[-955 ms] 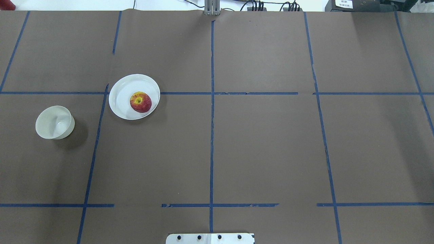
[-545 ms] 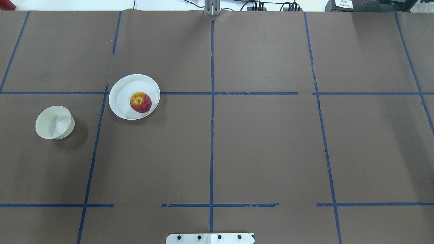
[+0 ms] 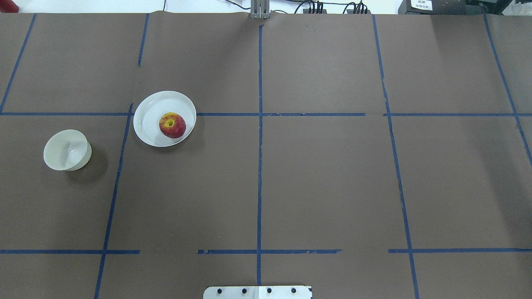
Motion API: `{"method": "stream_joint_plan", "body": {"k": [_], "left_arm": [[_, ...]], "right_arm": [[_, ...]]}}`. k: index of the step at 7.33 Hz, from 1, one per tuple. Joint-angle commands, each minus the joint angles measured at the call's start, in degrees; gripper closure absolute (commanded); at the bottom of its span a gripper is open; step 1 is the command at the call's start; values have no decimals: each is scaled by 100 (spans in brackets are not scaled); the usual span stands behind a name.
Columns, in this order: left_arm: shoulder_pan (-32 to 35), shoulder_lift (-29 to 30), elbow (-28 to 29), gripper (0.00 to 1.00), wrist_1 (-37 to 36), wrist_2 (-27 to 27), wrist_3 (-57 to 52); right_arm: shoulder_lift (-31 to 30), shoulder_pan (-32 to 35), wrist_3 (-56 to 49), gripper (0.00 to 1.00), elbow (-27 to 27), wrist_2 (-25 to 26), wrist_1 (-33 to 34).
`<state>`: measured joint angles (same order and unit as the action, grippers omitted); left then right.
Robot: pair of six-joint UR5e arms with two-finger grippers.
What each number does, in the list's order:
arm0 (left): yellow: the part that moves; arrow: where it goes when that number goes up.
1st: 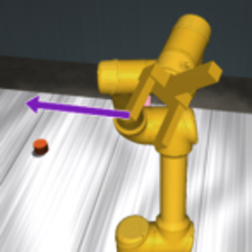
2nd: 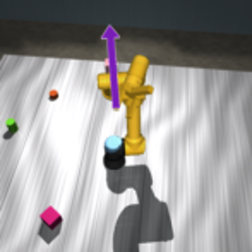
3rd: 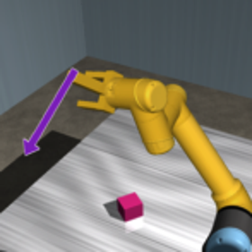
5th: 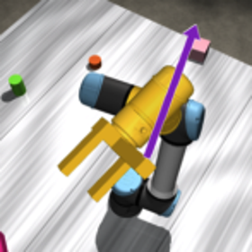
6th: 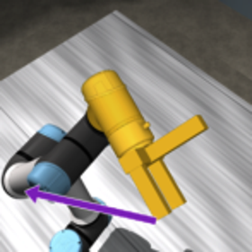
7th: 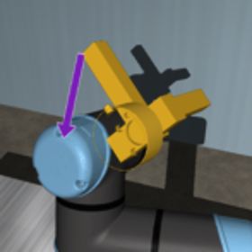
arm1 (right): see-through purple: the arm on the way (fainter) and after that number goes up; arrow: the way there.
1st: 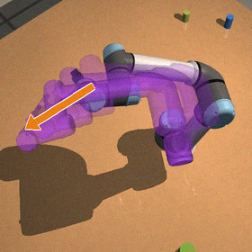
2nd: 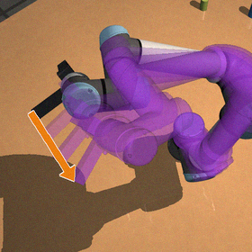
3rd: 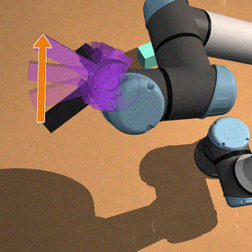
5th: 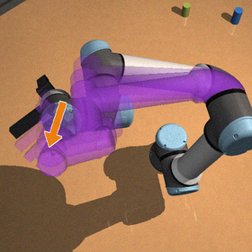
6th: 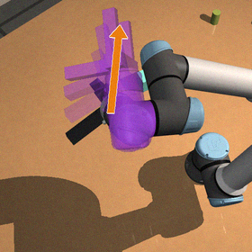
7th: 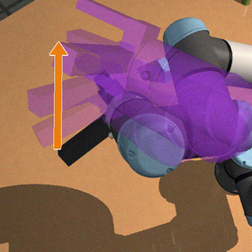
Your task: Move apple from plate to bowl
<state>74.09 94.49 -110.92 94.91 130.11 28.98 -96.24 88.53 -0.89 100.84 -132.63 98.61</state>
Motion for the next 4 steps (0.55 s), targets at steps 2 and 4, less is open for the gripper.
{"method": "stream_joint_plan", "body": {"k": [2,4], "left_arm": [[-1270,894,334,0,-16,-343,1808],[-2003,1377,560,0,-34,-995,2751]], "right_arm": [[0,-2,-8,0,-3,0,0],[0,-2,-8,0,6,0,0]]}}
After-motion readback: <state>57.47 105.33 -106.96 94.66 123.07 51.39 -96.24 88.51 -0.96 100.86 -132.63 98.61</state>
